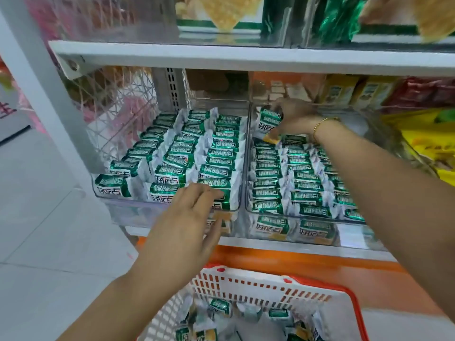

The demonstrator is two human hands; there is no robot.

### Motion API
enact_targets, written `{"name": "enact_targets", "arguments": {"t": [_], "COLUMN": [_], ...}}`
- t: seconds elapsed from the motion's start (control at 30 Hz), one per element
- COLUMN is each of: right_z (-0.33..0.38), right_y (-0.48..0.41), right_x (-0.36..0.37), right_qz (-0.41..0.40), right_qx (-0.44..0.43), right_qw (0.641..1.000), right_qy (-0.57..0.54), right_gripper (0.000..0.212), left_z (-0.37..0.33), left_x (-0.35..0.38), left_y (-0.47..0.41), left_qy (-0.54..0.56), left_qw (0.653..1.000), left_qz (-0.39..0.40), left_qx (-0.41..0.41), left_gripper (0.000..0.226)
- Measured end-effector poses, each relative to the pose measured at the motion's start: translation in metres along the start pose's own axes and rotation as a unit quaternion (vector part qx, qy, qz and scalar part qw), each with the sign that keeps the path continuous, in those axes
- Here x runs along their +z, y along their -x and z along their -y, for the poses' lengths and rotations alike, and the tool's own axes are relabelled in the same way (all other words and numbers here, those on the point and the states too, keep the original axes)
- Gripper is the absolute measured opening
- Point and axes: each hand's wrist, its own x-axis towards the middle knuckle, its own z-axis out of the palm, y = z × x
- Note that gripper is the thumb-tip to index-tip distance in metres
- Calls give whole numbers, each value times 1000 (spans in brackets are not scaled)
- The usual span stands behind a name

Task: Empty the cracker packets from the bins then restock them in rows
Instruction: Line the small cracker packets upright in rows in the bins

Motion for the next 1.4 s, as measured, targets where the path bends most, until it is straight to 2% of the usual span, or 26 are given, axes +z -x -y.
{"name": "enact_targets", "arguments": {"t": [0.1,0.27,0.37,0.53,0.6,0.7,0.8,0.87,0.93,1.03,1.1,1.17,1.23,1.27,1.3,1.33,1.4], "right_z": [-4,-10,-12,-11,-8,3,17,22,19,5,-4,-19,-40,-50,-59,-65,-73], "right_y": [-10,-18,-14,-3,8,45,114,163,197,224,235,242,246,248,251,254,258], "right_x": [7,20,21,19,16,11,15,28,53,109,153,202,247,264,279,289,304], "right_qz": [-5,-50,-46,-60,-73,-119,-174,-155,-87,39,130,220,287,305,317,319,297], "right_qx": [-33,-26,-18,-14,-13,-61,-124,-157,-177,-182,-145,-61,39,98,164,235,373], "right_qw": [999,997,998,995,995,990,977,972,972,978,978,969,946,927,897,851,735], "right_qy": [-5,57,39,81,65,49,-22,-87,-126,-98,-75,-96,-147,-193,-263,-343,-483], "right_gripper": [68,73,74,67,56,25,35,40,41,40,35,31,22,18,15,13,20], "left_z": [0,2,1,-3,-3,-7,-10,-9,-2,13,27,40,52,56,60,63,62], "left_x": [4,4,0,-3,-1,-1,1,11,32,67,87,102,114,120,127,134,150], "left_y": [1,5,8,15,19,26,37,49,64,91,113,134,148,153,157,160,160], "left_qy": [-4,-5,4,15,16,32,65,79,89,104,113,107,49,21,8,15,73], "left_qw": [1000,1000,1000,999,999,999,997,997,994,973,947,917,891,882,875,872,866], "left_qz": [-7,-8,10,31,25,-17,-48,-9,52,166,243,317,382,397,399,388,347], "left_qx": [-6,-3,-11,-17,-18,-7,6,-8,-44,-125,-179,-218,-239,-254,-275,-298,-353], "left_gripper": [38,39,46,50,50,39,22,23,26,31,33,25,8,15,22,26,26]}}
